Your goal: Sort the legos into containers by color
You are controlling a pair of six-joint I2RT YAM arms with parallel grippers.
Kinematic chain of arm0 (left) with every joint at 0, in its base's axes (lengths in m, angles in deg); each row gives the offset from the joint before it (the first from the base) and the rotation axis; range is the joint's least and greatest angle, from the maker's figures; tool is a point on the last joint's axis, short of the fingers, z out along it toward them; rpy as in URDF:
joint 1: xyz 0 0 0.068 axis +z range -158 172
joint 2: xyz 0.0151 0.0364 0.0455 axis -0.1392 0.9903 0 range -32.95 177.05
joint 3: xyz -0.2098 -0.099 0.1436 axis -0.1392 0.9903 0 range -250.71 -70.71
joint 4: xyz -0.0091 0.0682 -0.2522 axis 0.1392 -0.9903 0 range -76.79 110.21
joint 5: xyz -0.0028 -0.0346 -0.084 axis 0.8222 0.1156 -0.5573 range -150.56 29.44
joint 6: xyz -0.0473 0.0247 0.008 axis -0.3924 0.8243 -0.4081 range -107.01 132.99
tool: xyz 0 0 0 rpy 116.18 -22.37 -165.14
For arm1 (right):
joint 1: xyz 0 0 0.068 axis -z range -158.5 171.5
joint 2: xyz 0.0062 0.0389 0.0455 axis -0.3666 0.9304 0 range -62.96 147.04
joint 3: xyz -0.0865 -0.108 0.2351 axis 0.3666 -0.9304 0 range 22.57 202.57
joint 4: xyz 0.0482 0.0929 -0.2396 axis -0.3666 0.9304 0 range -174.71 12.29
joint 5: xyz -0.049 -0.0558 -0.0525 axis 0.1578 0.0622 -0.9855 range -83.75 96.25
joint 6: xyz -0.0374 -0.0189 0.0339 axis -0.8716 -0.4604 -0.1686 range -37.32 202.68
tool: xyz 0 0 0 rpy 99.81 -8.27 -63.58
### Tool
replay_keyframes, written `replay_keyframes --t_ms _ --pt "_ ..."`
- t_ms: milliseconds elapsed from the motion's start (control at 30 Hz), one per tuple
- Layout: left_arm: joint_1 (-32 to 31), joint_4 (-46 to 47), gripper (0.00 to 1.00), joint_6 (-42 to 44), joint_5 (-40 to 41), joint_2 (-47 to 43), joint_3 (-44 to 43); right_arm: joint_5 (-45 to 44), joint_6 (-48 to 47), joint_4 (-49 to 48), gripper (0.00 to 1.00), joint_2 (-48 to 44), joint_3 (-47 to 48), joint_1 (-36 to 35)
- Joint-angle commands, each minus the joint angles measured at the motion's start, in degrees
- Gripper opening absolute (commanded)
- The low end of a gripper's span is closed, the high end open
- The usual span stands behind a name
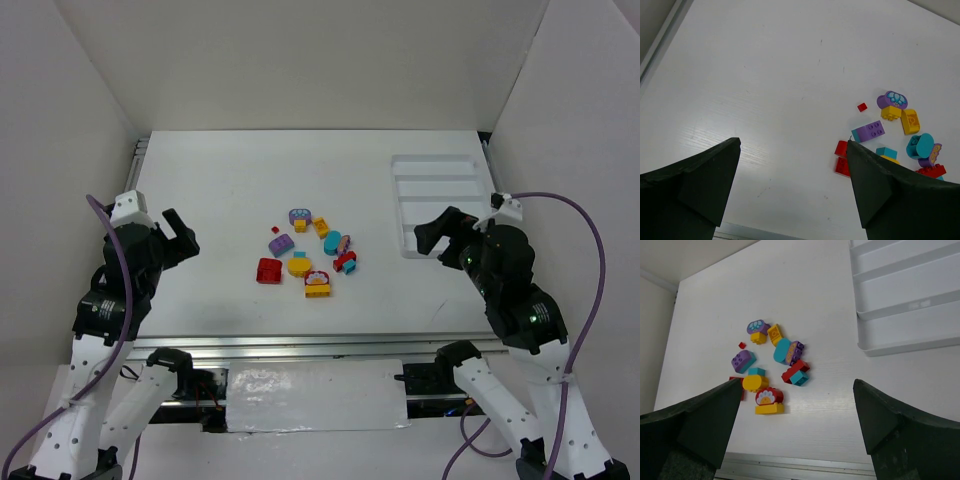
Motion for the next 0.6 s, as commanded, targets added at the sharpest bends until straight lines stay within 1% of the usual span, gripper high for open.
replay_keyframes --t_ms 0,167,233,267,300,333,400,433,500,533,567 --pt "0.12 2.3 1.0 0.01 0.75 -0.43 -0.18 0.23 0.56 0.39 1.0 0.75 2.28 -0.41" --pt "0.2 2.39 0.99 0.27 0.75 0.1 -0.18 3.31 2.57 -5.76 0.99 0.65 -2.02 -0.41" --pt "0.12 2.39 0.99 0.45 0.4 0.54 -0.18 4.1 3.98 -6.29 0.99 3.28 -2.74 -1.19" --pt "0.12 2.39 0.99 0.63 0.14 0.63 -0.18 3.84 5.56 -6.12 1.0 7.39 -2.65 -2.07" --pt "0.12 2.56 0.99 0.71 -0.04 0.71 -0.18 2.53 6.62 -5.68 1.0 9.69 -1.95 -3.9" --pt "0.2 2.56 1.0 0.89 -0.21 0.8 -0.18 -3.57 9.15 -5.15 0.99 14.67 -1.51 -10.01" --pt "0.12 2.56 0.99 0.98 0.13 0.89 -0.1 -10.37 11.63 -4.19 0.99 19.79 -0.02 -15.94" --pt "0.12 2.48 0.99 0.8 0.14 0.89 -0.18 -14.58 14.16 -3.75 0.99 25.13 0.77 -19.79" --pt "0.2 2.56 1.0 0.89 0.14 0.8 -0.01 -17.16 16.2 -3.74 0.99 30.34 2.36 -22.46" --pt "0.12 2.65 1.0 0.98 -0.13 0.8 0.08 -19.26 18.47 -3.83 1.0 35.24 2.8 -23.42" --pt "0.12 2.74 1.0 1.07 -0.3 0.72 0.08 -19.89 19.36 -4.18 1.0 37.64 3.5 -25.0"
